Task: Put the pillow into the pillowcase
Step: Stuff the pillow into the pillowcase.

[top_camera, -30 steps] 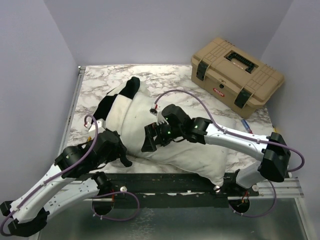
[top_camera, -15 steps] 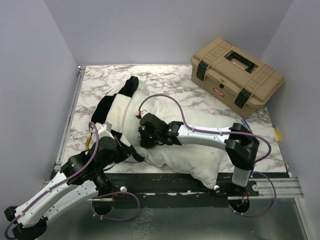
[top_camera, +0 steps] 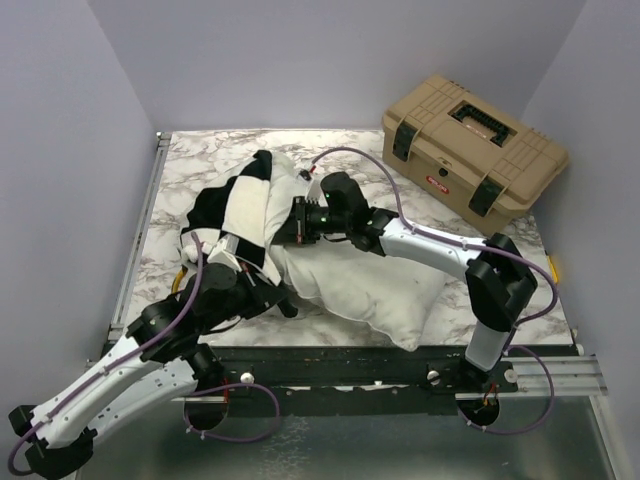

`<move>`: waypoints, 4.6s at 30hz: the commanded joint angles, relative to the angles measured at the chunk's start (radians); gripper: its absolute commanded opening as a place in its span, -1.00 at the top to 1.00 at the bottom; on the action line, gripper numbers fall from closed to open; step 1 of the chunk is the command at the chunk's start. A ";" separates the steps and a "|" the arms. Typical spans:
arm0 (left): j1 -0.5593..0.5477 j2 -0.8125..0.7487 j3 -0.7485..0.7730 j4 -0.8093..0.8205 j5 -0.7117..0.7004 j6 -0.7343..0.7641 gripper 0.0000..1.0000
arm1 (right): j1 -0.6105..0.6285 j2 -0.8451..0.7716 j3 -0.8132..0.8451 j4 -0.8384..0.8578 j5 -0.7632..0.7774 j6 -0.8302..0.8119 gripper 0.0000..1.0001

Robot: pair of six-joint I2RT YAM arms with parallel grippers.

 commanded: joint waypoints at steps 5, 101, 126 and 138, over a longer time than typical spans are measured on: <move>-0.006 0.174 0.092 0.233 0.281 0.124 1.00 | -0.028 -0.027 0.046 0.345 -0.115 0.199 1.00; 0.344 0.963 0.833 0.321 0.447 0.712 1.00 | -0.214 0.260 0.014 1.138 -0.491 0.554 1.00; 0.007 0.758 0.812 0.180 -0.153 0.714 -0.24 | -0.200 -0.086 -0.135 0.659 -0.287 0.266 1.00; 0.105 0.690 0.875 -0.129 -0.774 0.702 -0.85 | -0.101 0.131 -0.106 0.517 -0.405 0.271 1.00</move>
